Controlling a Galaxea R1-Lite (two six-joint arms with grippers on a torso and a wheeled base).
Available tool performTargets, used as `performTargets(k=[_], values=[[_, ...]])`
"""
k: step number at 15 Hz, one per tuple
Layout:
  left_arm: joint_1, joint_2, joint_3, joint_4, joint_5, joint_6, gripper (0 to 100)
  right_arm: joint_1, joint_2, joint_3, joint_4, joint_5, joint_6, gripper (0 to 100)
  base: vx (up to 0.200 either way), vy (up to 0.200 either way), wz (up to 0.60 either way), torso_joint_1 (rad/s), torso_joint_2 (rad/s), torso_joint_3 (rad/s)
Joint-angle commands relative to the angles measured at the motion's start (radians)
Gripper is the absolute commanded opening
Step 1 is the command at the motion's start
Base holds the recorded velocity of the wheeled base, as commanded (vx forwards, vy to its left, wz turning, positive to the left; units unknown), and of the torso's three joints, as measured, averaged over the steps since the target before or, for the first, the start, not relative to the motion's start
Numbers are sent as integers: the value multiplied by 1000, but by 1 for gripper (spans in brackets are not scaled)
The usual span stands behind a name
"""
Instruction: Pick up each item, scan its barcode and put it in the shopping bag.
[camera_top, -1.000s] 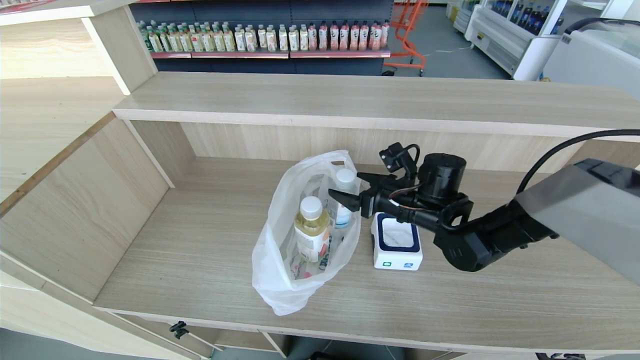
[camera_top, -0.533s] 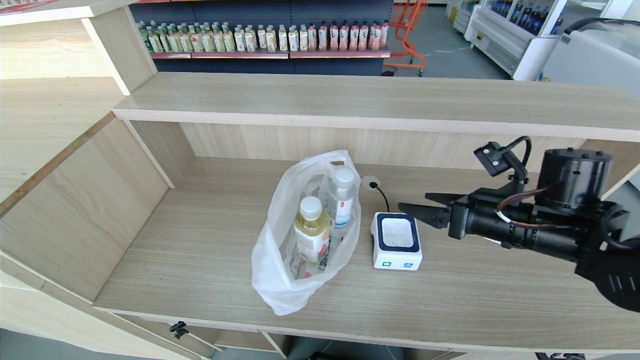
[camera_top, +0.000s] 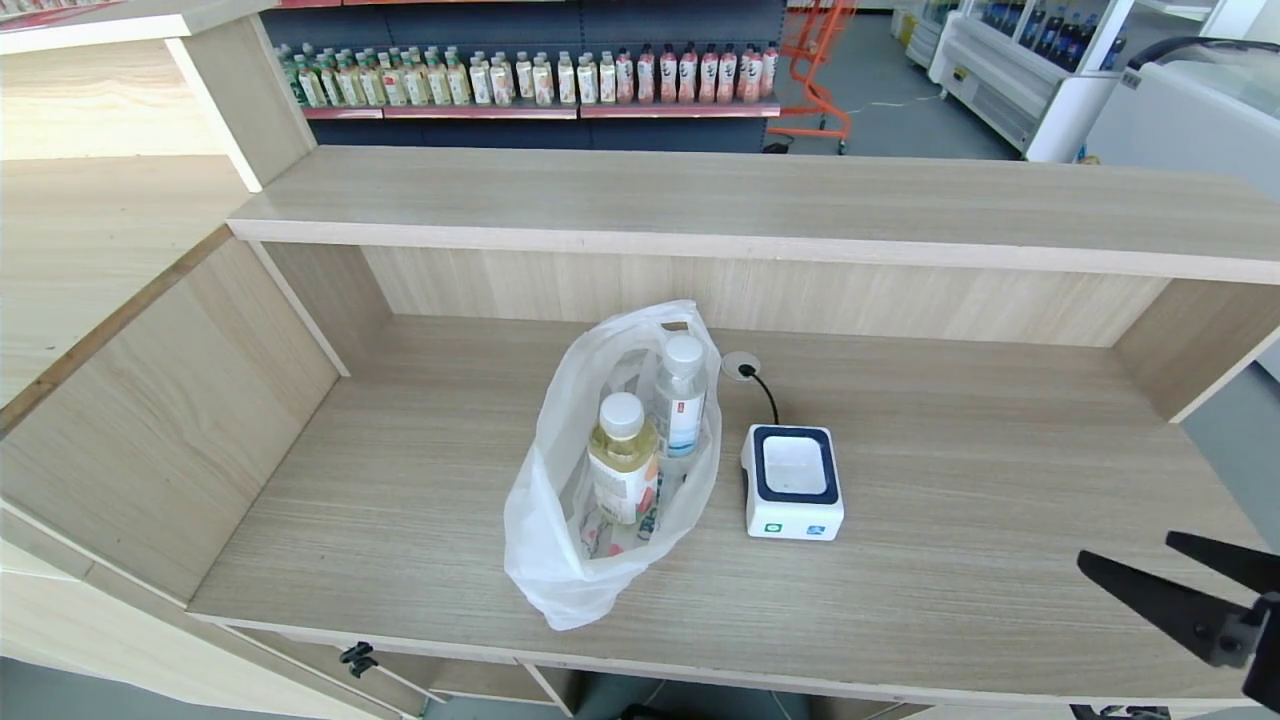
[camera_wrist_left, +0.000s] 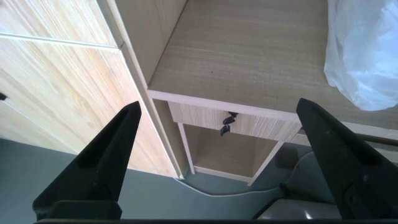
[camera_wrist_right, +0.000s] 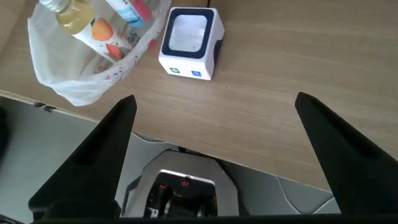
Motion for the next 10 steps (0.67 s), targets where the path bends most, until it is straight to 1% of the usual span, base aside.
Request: performTargets(k=[1,3,4,5,7,10], values=[[0,1,0,0,1,0,100,-95,-581,207,258,-130,-41,100,0,0,0,0,0,0],[0,1,0,0,1,0,100,-120,-731,298,251,-153,-108,100,0,0,0,0,0,0],[0,1,0,0,1,0,100,-132,-817,303,251,-135,-130,100,0,0,0,0,0,0],[0,0,0,0,1,0,100,-133,-826,303,253,-132,-150,100,0,0,0,0,0,0],[0,0,0,0,1,0,100,-150,-864,303,285,-199,-150,100,0,0,0,0,0,0],[0,0,0,0,1,0,100,-150,-866,303,288,-201,-148,100,0,0,0,0,0,0]])
